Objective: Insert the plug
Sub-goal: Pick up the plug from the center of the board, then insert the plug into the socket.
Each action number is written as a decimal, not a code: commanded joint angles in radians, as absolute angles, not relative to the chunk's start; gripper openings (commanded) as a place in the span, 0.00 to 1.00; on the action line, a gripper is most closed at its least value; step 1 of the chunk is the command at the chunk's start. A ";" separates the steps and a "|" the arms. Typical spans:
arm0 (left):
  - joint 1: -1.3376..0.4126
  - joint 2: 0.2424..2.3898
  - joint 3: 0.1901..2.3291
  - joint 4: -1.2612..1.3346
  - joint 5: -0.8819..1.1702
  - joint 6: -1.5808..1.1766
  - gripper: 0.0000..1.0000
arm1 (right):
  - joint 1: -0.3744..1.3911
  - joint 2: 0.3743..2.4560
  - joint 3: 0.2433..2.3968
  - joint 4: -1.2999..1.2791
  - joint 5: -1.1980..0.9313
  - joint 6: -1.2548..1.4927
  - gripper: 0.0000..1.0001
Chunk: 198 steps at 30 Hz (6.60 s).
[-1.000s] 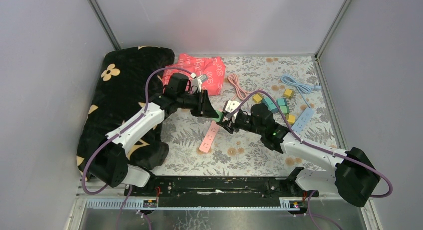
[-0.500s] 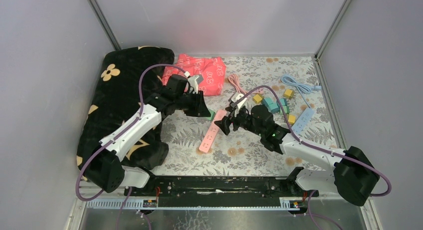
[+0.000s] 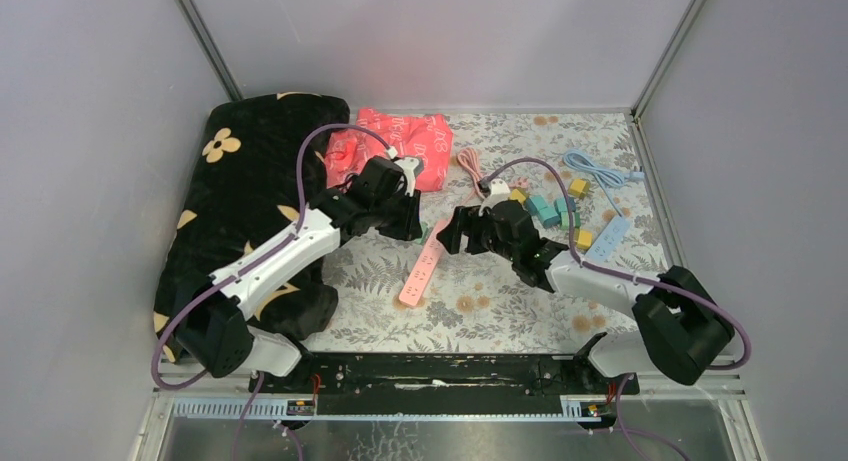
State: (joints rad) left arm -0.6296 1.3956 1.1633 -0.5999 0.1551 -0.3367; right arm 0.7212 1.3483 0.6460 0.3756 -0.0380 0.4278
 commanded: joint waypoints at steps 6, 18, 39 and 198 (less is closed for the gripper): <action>-0.650 1.496 1.228 -0.595 0.066 -0.302 0.00 | 0.609 1.487 0.593 0.579 -0.169 0.863 0.74; -0.661 1.620 1.268 -0.573 0.061 -0.306 0.00 | 0.604 1.657 0.593 0.732 -0.230 0.978 0.59; -0.673 1.745 1.329 -0.575 0.050 -0.308 0.00 | 0.604 1.820 0.588 0.749 -0.298 1.021 0.38; -0.779 1.898 1.244 -0.549 -0.141 -0.429 0.40 | 0.628 1.452 0.652 0.225 -0.041 0.702 0.65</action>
State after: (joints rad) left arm -0.7727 1.8290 1.2999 -0.5449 -0.1684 -0.3908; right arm 0.6373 1.5551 0.6495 0.3435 -0.1425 0.7834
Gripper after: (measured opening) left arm 0.349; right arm 0.617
